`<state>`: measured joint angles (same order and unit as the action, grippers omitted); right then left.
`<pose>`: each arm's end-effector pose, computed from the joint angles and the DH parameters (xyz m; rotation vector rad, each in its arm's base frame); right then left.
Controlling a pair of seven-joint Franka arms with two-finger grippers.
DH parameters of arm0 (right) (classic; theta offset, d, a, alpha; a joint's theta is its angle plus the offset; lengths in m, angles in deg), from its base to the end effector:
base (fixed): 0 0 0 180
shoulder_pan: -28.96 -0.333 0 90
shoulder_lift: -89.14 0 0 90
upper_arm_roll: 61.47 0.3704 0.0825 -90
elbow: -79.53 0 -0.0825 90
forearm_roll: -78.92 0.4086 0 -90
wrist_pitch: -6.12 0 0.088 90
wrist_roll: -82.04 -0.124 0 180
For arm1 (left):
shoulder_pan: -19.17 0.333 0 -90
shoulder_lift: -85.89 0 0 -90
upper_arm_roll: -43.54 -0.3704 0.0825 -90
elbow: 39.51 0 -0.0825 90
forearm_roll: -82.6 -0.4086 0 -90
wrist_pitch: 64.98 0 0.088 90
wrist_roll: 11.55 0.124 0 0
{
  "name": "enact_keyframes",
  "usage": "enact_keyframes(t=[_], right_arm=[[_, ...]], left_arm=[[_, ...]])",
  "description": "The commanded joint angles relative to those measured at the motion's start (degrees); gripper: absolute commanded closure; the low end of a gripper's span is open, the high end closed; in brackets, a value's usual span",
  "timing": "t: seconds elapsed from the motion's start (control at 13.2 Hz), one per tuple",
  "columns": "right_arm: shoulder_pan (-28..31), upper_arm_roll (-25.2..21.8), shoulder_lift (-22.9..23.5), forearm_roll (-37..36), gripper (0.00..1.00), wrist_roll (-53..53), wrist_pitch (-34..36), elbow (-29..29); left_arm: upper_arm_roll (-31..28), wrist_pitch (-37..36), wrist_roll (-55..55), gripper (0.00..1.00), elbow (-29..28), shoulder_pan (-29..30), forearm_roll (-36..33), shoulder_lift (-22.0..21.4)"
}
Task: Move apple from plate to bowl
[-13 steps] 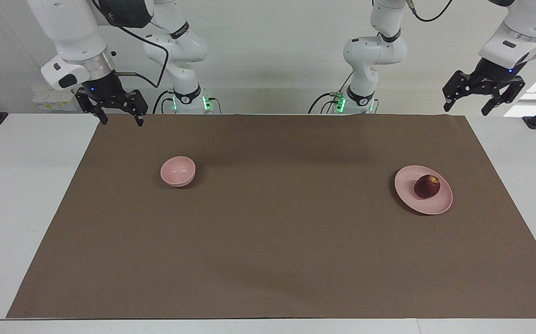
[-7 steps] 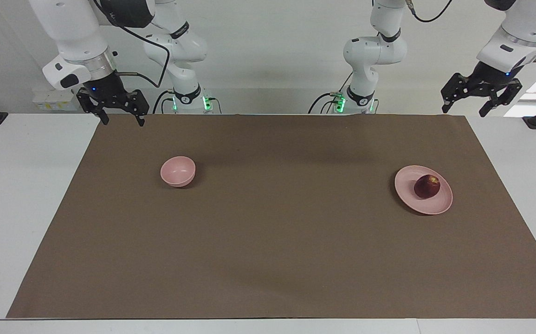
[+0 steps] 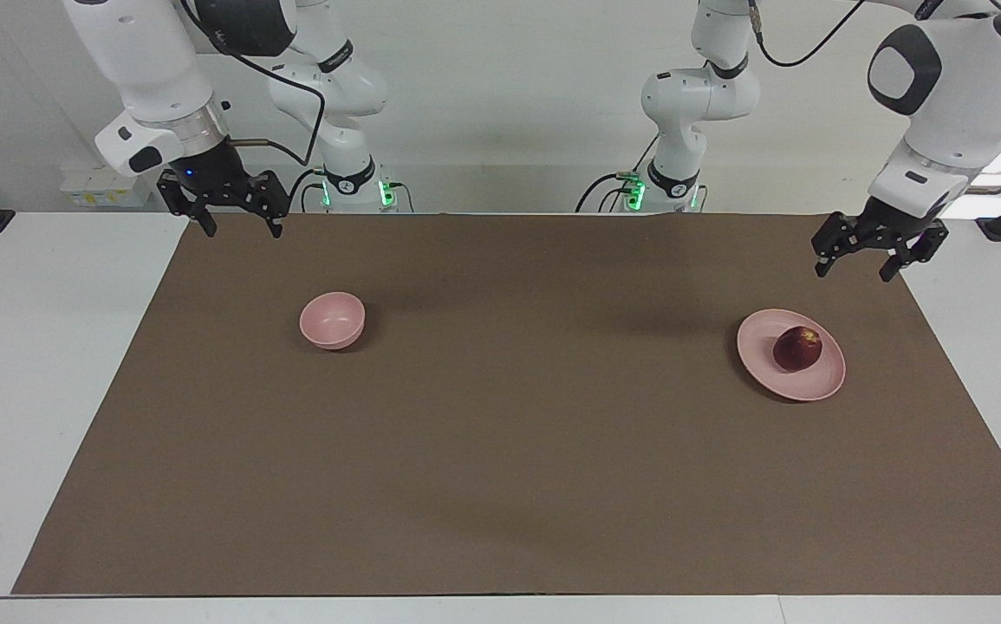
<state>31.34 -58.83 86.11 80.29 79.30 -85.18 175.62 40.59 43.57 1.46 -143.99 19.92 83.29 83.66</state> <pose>0.5594 0.0062 0.6412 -3.1198 0.0691 0.0489 0.5847 0.0372 0.5866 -3.1244 0.2493 -0.1737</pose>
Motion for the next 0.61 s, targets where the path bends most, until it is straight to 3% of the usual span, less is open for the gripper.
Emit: enact_keyframes(t=[0.0, 0.38, 0.53], right_arm=[[-1.1, 0.3, -0.8, 2.4, 0.00, -4.2, -2.8, 4.4], [-4.7, 0.3, 2.6, 7.9, 0.00, -14.3, -8.7, 8.9], [-5.0, 0.2, 5.2, 15.1, 0.00, -18.4, -10.0, 9.3]], left_arm=[[0.0, 7.0, 3.2, 0.00, -6.1, 2.6, 0.5, -0.4], [0.1, 17.7, 3.6, 0.00, -14.9, 4.1, 1.5, 2.5], [0.1, 25.2, 3.5, 0.00, -18.8, 4.1, 1.6, 4.9]])
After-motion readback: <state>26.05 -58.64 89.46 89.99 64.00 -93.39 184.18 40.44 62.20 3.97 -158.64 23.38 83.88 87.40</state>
